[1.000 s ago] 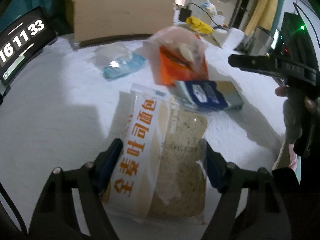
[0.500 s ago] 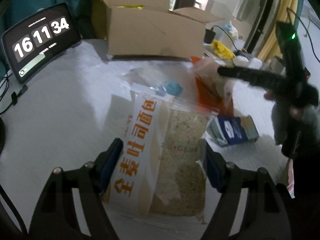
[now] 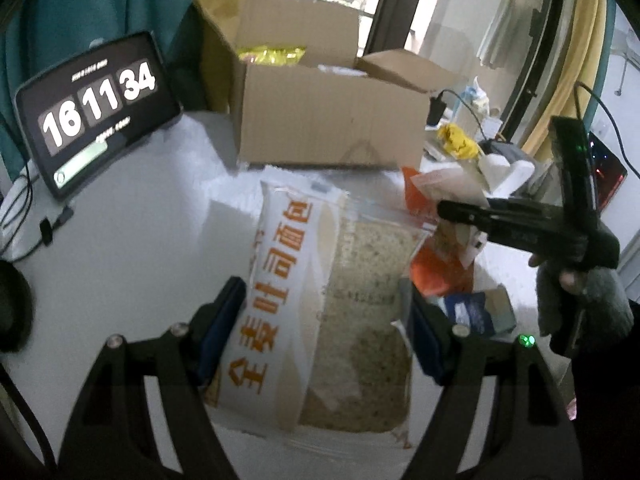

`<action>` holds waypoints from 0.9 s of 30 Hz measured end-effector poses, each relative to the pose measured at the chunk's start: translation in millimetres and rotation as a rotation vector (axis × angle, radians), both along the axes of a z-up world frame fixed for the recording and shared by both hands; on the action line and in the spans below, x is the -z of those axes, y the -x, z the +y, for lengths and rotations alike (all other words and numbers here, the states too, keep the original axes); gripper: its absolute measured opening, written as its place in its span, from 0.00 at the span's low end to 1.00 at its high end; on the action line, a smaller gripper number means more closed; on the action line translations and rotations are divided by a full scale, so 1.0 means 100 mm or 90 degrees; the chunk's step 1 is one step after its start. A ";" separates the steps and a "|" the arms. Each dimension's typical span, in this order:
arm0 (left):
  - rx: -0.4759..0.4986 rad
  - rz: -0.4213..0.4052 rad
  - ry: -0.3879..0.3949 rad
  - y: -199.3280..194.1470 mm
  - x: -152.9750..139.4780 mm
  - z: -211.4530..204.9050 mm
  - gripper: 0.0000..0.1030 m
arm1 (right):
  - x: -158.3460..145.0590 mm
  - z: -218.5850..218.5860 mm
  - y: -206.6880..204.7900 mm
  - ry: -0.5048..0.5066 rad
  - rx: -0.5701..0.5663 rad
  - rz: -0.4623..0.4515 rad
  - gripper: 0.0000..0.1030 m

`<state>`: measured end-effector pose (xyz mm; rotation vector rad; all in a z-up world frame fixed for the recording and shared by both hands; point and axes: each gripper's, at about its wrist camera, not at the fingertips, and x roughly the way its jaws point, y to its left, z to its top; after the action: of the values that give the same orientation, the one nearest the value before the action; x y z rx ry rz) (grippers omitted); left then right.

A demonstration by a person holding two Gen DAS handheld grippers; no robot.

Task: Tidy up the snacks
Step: 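Carry both bags into the cardboard box and open both grippers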

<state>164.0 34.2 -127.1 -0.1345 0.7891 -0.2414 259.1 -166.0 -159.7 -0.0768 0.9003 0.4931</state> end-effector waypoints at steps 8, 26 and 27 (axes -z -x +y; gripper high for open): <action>0.004 -0.045 -0.008 -0.18 -0.29 -0.09 0.75 | -0.37 -0.17 -0.01 -0.043 0.001 -0.036 0.44; 0.003 -0.127 -0.040 -0.62 -0.77 -0.24 0.75 | -0.85 -0.36 -0.34 -0.085 0.006 -0.110 0.44; 0.001 -0.131 -0.041 -0.65 -0.80 -0.24 0.75 | -0.86 -0.36 -0.36 -0.085 0.006 -0.114 0.44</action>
<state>229.3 9.9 -47.0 -0.0476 0.5910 -0.2281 295.6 -202.2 -73.3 0.0041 0.6908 0.5280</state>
